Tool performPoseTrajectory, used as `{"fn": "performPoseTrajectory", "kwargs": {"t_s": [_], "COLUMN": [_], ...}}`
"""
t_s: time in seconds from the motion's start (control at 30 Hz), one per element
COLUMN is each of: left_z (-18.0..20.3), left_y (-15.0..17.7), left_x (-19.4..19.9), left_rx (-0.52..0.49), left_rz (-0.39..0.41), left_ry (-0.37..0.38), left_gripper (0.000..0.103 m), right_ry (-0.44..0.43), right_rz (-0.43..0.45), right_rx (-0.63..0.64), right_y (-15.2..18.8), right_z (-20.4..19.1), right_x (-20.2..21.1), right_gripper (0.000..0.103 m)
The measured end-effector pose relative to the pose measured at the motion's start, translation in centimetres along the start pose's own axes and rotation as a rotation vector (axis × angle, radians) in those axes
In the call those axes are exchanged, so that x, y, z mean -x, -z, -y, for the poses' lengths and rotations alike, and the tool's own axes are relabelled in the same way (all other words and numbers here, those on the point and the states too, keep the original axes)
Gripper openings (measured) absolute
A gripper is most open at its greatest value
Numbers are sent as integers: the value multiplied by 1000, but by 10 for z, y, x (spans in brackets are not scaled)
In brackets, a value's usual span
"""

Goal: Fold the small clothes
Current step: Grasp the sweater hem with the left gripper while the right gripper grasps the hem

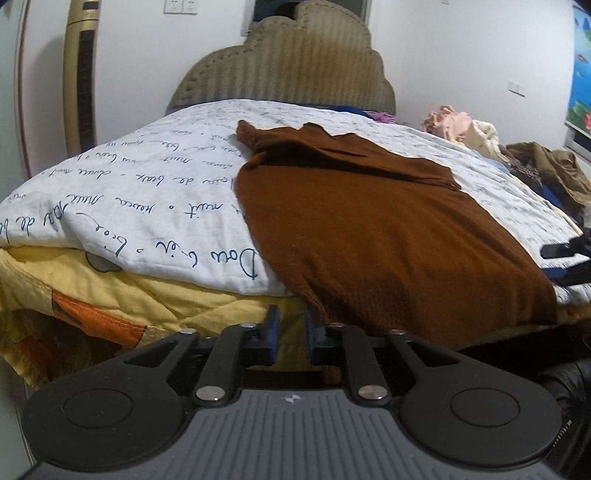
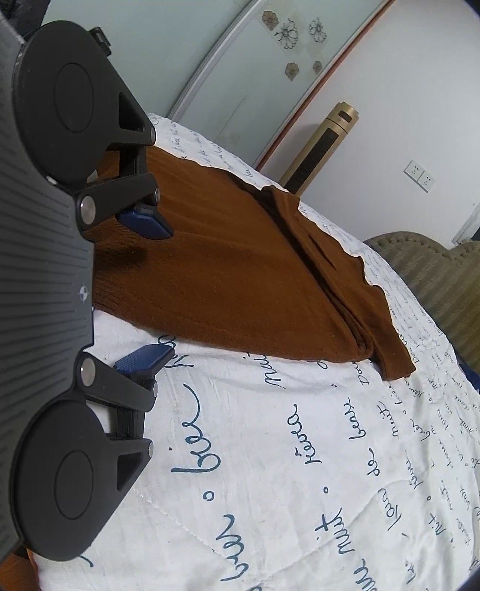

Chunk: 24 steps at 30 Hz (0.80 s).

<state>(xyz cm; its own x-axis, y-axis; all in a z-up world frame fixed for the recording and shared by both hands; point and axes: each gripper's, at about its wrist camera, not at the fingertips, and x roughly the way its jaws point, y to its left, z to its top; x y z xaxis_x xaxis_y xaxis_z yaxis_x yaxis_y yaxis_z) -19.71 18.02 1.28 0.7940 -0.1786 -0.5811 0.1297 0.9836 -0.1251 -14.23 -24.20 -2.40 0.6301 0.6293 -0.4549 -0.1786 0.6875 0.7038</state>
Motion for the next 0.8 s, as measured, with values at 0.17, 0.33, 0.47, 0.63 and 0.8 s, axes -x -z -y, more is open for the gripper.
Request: {"fn": "performPoseTrajectory", "kwargs": {"t_s": [0.17,0.33,0.47,0.63,0.8], "left_z": [4,12,12,4,-3], "left_y": [1,-2,-1,1,4], "left_x": [-1,-8,-22,-32,-38], "left_rx": [23,0,32,126,174], "left_rz": [46,28,1,0,-3], "left_ry": [8,42,59,110,135], "left_gripper": [79,79,79,79,78], "right_ry": [11,12,10,-2,-3], "right_rz": [1,-6,-2,9,17], "right_rx": [20,23,20,9,20], "right_y": [2,2,3,4,7], "right_z": [-4,-5,-5,-3,-8], "right_x": [-1,0,0,0,-2], "right_gripper": [66,66,67,70,76]}}
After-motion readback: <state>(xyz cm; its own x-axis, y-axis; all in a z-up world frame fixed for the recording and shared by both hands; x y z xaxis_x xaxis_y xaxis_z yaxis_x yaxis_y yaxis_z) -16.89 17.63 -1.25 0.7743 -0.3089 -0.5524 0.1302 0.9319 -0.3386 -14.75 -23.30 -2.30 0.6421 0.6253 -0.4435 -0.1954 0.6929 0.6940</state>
